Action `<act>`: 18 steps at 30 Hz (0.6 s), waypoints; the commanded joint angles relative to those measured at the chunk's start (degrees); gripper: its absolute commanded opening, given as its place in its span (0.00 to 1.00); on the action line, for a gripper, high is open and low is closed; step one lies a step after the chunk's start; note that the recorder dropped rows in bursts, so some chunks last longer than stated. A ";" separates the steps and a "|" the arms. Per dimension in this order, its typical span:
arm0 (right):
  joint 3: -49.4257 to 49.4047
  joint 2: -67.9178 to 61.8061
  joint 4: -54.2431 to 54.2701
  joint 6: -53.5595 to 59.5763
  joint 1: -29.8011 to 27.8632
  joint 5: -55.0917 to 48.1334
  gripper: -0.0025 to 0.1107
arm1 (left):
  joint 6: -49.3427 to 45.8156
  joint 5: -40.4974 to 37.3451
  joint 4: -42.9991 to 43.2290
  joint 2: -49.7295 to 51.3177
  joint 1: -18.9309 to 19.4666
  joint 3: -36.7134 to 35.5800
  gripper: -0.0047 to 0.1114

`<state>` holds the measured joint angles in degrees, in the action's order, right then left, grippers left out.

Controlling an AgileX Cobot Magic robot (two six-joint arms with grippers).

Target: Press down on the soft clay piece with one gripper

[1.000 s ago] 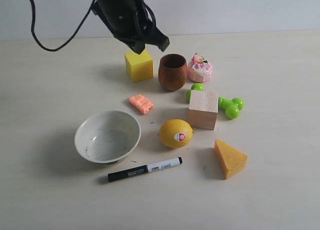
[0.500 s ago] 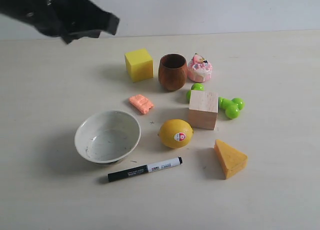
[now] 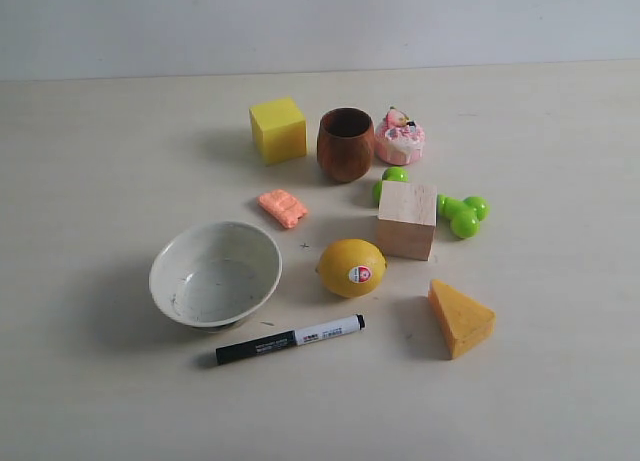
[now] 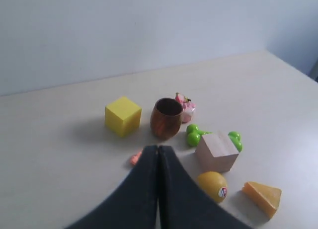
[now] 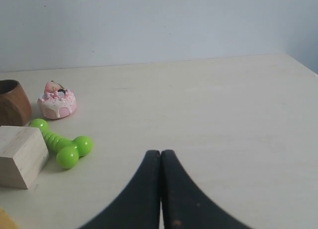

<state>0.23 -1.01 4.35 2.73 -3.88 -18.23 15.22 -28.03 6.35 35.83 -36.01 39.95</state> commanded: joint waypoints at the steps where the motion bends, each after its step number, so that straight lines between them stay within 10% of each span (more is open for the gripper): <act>1: -0.23 0.30 -0.03 0.29 0.25 0.35 0.02 | -1.59 -0.52 1.42 -5.70 0.10 -0.16 0.04; 9: -0.23 0.30 -0.03 0.29 0.25 0.35 0.02 | -2.93 -0.52 2.62 -10.57 2.57 -1.97 0.04; 18: -0.23 0.30 -0.03 0.29 0.25 0.35 0.02 | -2.57 -0.09 -8.69 -29.50 38.99 -17.71 0.04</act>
<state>0.23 -1.01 4.35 2.73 -3.88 -18.23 12.52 -28.60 -0.79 8.80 -1.92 24.92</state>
